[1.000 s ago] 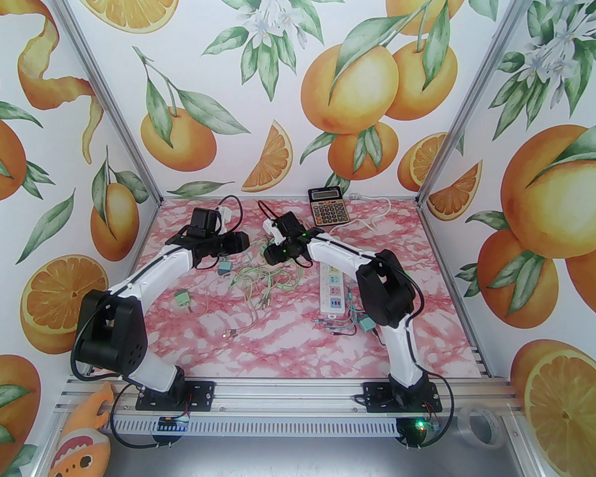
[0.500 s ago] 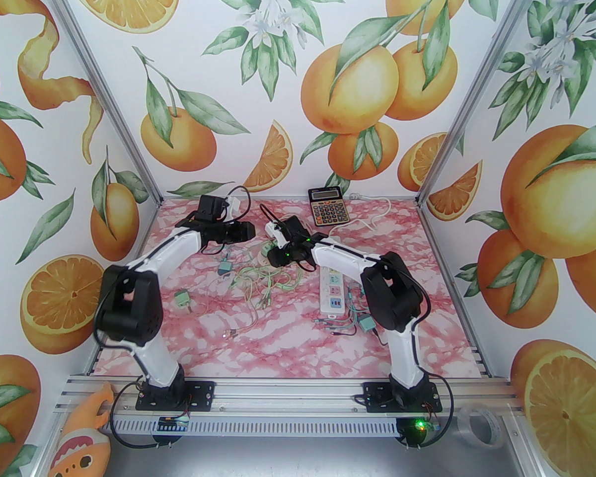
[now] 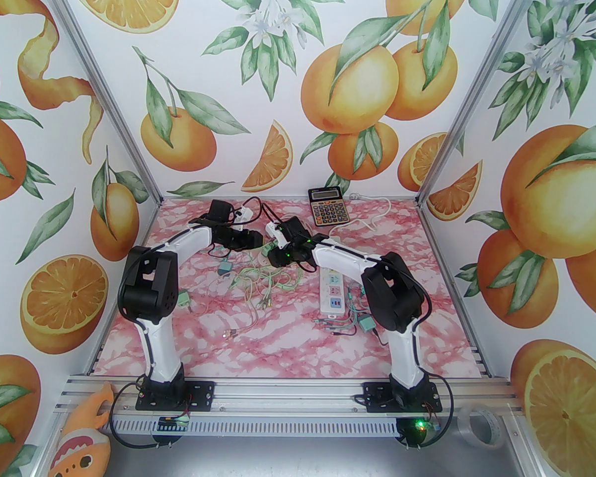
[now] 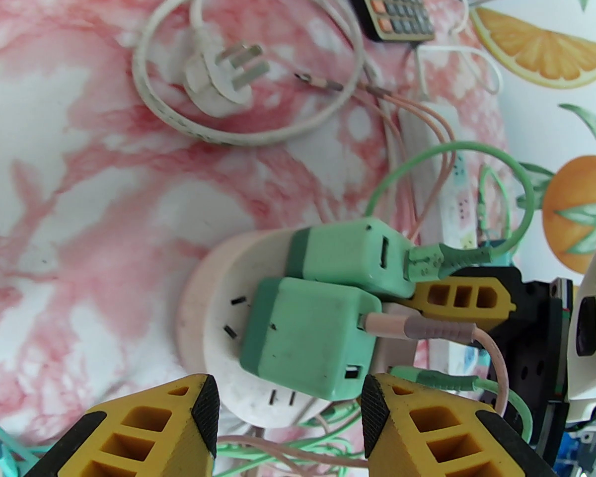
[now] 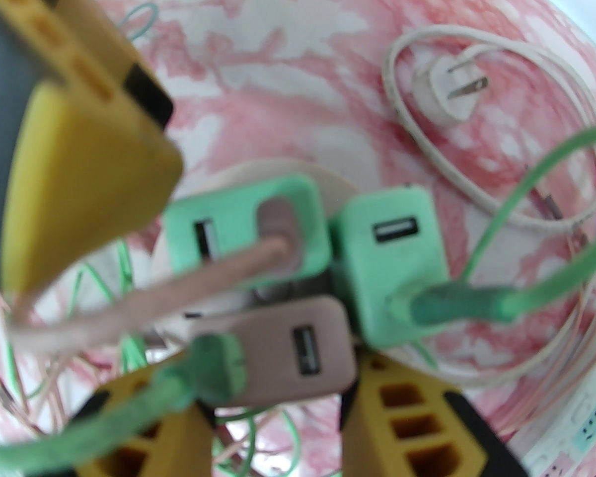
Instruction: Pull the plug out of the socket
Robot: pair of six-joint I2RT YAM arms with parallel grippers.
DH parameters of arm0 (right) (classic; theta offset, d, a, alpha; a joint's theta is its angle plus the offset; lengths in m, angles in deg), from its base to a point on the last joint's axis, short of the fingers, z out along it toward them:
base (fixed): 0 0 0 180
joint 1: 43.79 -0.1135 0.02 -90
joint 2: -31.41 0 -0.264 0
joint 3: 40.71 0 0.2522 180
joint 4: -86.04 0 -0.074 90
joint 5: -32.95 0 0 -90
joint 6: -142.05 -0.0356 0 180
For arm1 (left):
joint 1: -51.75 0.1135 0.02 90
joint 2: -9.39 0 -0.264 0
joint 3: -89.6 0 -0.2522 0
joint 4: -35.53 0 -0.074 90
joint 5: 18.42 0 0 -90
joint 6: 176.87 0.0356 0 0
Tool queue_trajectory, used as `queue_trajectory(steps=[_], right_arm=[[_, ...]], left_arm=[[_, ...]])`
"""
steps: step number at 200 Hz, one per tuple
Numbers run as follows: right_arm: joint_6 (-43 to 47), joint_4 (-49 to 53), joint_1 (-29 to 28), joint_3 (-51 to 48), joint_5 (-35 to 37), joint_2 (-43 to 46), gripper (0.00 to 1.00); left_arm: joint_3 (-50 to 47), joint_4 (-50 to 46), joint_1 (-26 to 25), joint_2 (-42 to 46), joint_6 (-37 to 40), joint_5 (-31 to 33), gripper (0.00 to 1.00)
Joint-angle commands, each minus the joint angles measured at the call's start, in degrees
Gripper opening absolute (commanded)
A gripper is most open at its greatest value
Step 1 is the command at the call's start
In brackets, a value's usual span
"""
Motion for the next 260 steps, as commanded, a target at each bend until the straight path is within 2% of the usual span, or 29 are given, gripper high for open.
queue_trajectory(steps=[1,64,99,171,196,217,260], right_arm=[[-0.5,2.9,0.3,-0.4,-0.5,0.2,0.41],[-0.4,3.2,0.3,-0.4,-0.6,0.1,0.4],[-1.1,2.1,0.8,-3.3,0.1,2.2,0.4],[-2.6,0.2,2.3,-8.5,-1.4,6.0,0.4],[-3.1,0.0,2.3,-8.8,-0.9,7.5,0.46],[-4.4,-0.4,2.3,-7.7,-0.8,7.9,0.61],[-4.4,1.5,2.6,-2.2,-3.4,5.9,0.65]], left_arm=[[1.5,-0.9,-1.2,-1.5,2.2,-2.1,0.52],[5.5,-1.6,-2.2,-6.5,0.6,0.4,0.51],[4.2,-2.7,-1.2,-7.1,0.2,3.1,0.46],[2.1,-3.8,-1.0,-7.0,-0.1,5.8,0.45],[1.7,-3.8,-1.7,-6.1,-0.8,6.0,0.44],[1.7,-3.6,-2.6,-5.5,-1.4,5.7,0.45],[2.2,-3.9,-3.3,-6.2,-0.8,4.9,0.45]])
